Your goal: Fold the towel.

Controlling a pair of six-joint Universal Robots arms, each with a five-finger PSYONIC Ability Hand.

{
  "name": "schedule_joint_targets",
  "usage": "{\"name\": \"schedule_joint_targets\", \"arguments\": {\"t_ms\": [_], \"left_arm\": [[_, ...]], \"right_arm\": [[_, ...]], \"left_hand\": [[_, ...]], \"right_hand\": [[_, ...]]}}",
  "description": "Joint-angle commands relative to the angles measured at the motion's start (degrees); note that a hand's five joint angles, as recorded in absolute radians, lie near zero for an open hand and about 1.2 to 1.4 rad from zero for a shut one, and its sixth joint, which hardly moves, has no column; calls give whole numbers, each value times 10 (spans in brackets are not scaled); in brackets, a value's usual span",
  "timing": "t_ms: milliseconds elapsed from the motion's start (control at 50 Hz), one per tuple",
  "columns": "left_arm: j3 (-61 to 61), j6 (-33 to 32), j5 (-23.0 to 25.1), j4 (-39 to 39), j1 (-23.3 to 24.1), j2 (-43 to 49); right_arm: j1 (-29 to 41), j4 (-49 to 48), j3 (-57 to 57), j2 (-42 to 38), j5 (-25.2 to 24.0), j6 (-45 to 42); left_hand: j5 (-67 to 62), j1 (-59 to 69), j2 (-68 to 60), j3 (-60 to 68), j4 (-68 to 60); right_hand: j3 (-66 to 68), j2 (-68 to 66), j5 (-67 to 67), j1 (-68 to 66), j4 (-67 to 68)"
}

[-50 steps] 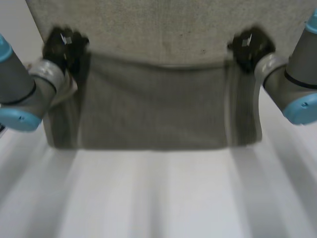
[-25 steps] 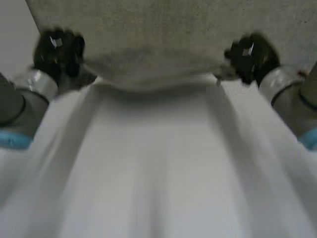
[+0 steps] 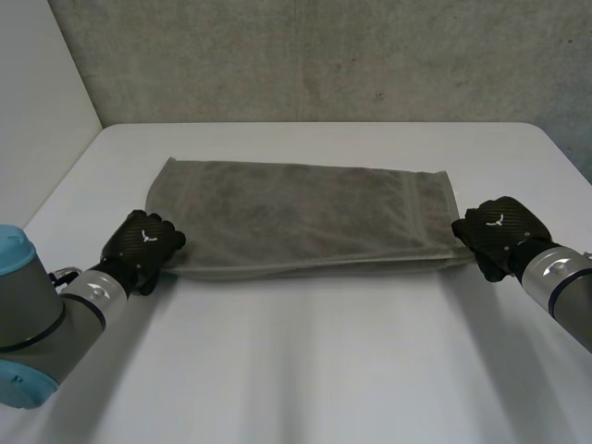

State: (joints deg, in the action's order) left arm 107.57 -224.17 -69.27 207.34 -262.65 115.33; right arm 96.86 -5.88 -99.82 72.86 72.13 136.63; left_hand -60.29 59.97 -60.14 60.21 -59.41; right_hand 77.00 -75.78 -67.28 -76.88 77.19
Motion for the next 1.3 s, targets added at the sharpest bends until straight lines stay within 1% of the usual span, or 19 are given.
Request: {"name": "schedule_joint_targets", "arguments": {"t_ms": [20,180,480,540,580,600,620,640,660,820,920,1020,1040,1080,1140,1180,1200,1240,1300], "left_arm": [[-4,3,-1,0,1,16],[4,0,-3,-1,0,20],[5,-2,-17,-8,-23,7],[5,-2,-30,-8,-28,-5],[6,-1,-34,-8,-32,-19],[6,-1,-34,-8,-32,-20],[7,0,-31,-9,-37,-25],[7,0,-31,-9,-37,-25],[11,1,-29,-9,-40,-28],[41,0,-16,-14,-43,-78],[64,3,17,-19,-59,-143],[85,10,50,-92,-108,-256],[85,10,50,-92,-108,-256],[91,18,94,-150,-120,-302],[97,21,127,-177,-130,-326],[105,21,194,-224,-160,-360],[105,21,194,-224,-161,-360],[106,19,250,-257,-196,-374],[98,20,281,-268,-221,-374]], "right_arm": [[-2,-10,-2,-1,0,2],[-2,-15,-6,-3,0,2],[-15,-26,-6,11,9,2],[-16,-26,-6,12,11,2],[-16,-24,-6,15,11,2],[-16,-24,-6,15,11,2],[-16,-23,-6,17,12,2],[-16,-23,-6,17,12,2],[-16,-21,-6,18,12,2],[-15,1,-2,42,11,-1],[-18,86,15,71,1,-7],[-54,263,46,114,-35,-37],[-54,264,46,114,-35,-37],[-89,354,42,141,-66,-100],[-107,402,39,149,-82,-134],[-142,492,24,160,-113,-207],[-142,493,24,160,-113,-207],[-170,561,13,161,-126,-287],[-198,583,23,159,-137,-343]], "left_hand": [[246,-143,144,-145,137],[298,-195,196,-197,189],[285,-181,183,-184,176],[258,-154,156,-157,149],[134,-31,32,-33,25],[133,-30,32,-32,24],[-2,105,-103,103,-111],[-3,106,-105,104,-112],[-96,199,-198,197,-205],[-97,200,-199,198,-206],[-97,200,-199,198,-206],[-97,200,-199,198,-206],[-97,200,-199,198,-206],[-97,200,-199,198,-206],[-97,200,-199,198,-206],[-97,200,-199,198,-206],[-97,200,-199,198,-206],[-97,200,-199,198,-206],[-97,200,-199,198,-206]], "right_hand": [[30,-42,-27,-31,28],[30,-42,-27,-31,28],[30,-42,-27,-31,28],[30,-42,-27,-31,28],[30,-42,-27,-31,28],[30,-42,-27,-31,28],[30,-42,-27,-31,28],[30,-42,-27,-31,28],[30,-42,-27,-31,28],[30,-42,-27,-31,28],[30,-42,-27,-31,28],[30,-42,-27,-31,28],[30,-42,-27,-31,28],[30,-42,-27,-31,28],[30,-42,-27,-31,28],[30,-42,-27,-31,28],[30,-42,-27,-31,28],[30,-42,-27,-31,28],[30,-42,-27,-31,28]]}}
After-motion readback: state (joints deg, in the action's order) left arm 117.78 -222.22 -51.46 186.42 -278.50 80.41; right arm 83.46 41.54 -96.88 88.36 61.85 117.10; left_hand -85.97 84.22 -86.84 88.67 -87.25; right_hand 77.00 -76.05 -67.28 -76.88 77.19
